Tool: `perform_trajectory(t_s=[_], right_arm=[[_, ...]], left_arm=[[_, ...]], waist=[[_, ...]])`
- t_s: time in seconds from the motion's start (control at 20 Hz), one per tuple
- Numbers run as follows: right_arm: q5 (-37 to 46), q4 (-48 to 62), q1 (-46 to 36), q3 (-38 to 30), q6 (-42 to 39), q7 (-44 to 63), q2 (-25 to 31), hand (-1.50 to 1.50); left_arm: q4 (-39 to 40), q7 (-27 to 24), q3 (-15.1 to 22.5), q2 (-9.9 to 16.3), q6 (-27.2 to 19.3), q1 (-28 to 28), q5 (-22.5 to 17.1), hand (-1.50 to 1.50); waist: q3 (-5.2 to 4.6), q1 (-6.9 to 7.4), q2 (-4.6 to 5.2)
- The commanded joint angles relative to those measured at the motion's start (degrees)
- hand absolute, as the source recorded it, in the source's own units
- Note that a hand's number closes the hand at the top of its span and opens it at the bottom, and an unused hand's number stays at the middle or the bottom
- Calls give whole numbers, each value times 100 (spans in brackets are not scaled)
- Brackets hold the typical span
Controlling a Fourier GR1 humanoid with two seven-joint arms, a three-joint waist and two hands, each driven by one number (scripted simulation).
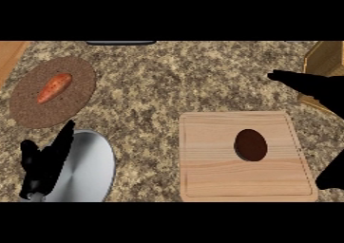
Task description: Pick the cupcake from the cutting board and place it in the basket
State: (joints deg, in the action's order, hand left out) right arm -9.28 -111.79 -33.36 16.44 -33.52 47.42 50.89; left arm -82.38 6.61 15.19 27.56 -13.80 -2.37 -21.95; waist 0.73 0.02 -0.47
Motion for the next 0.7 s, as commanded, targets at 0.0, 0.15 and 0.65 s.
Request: perform_trajectory(t_s=[0.0,0.15,0.65], right_arm=[[657,-166,358,271,246,-64,-387,-150],[1061,102,190,564,139,29,-538,-150],[2128,488,964,813,486,-814,-902,-150]], left_arm=[[329,359,188,-178,-25,-248,30,0],[124,410,253,-183,19,-404,52,0],[279,471,129,-321,88,-274,125,0]], waist=[[-70,7,55],[-73,89,58],[-70,42,66]])
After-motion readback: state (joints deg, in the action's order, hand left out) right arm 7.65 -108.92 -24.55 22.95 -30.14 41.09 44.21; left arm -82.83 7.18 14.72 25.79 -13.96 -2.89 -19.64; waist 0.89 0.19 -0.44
